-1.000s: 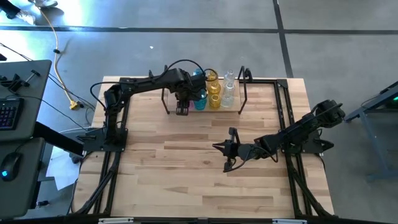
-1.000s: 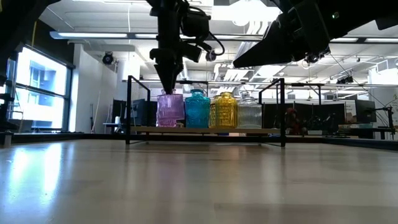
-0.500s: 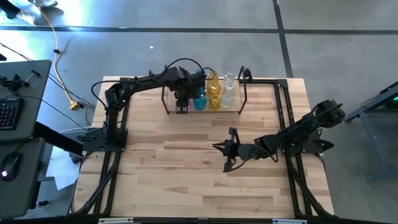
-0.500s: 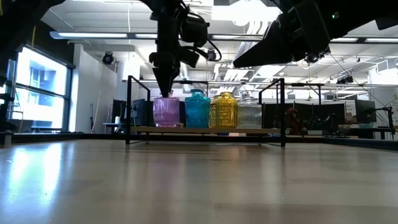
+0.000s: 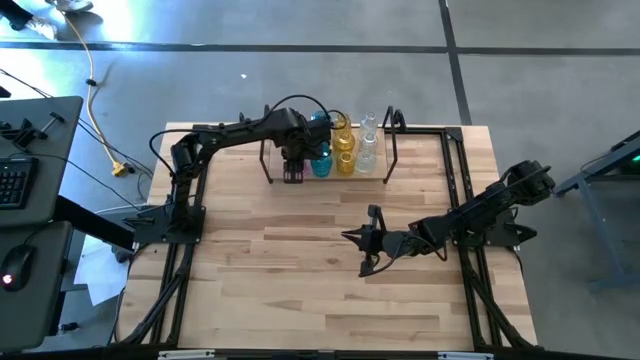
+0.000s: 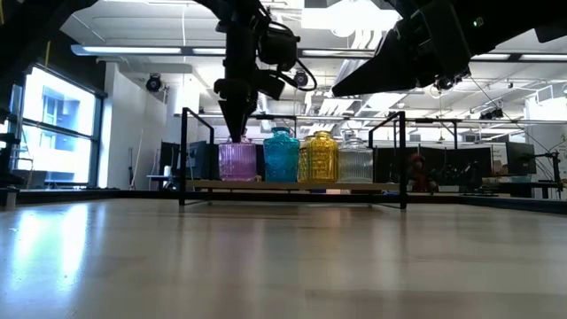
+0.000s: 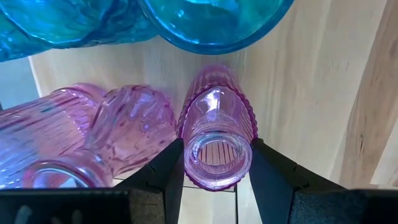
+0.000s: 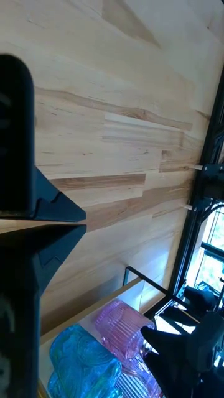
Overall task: Sort vases onto shelf
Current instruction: Put the pink vase on the shelf aligned with the other pink vase, then return to Home Position
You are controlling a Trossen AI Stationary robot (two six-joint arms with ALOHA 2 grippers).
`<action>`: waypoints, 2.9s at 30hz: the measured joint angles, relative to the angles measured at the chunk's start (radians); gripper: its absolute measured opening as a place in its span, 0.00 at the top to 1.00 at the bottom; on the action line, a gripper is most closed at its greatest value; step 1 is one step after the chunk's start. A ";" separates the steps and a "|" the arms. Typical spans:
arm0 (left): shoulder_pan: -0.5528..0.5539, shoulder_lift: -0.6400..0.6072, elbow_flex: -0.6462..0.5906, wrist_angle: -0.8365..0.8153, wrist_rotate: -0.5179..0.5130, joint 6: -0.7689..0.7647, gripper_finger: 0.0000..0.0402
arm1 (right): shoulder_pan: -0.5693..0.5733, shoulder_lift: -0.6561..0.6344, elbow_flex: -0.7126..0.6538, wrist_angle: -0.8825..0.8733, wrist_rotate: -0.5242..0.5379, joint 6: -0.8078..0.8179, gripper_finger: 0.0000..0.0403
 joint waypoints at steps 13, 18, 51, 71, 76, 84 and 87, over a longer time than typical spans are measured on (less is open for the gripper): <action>0.015 0.000 0.000 -0.006 -0.001 -0.017 0.65 | 0.000 0.000 0.000 0.000 0.000 0.000 1.00; 0.015 0.000 0.000 -0.007 -0.002 -0.017 0.64 | 0.000 0.000 0.000 0.000 0.000 0.000 1.00; 0.014 -0.002 0.001 -0.006 0.003 -0.029 0.54 | 0.000 0.000 0.000 0.000 0.000 0.000 1.00; -0.023 -0.014 0.002 -0.027 -0.062 -0.017 0.54 | 0.000 0.000 0.000 0.000 0.000 0.000 1.00; -0.047 -0.050 0.005 -0.026 -0.064 -0.017 0.54 | 0.000 0.000 0.000 -0.004 0.000 -0.001 1.00; -0.103 -0.146 0.005 -0.028 -0.063 -0.039 0.54 | 0.000 0.000 0.000 -0.008 0.000 -0.003 1.00; -0.120 -0.191 0.005 -0.031 -0.064 -0.058 0.54 | 0.000 0.000 0.000 -0.008 0.000 -0.003 1.00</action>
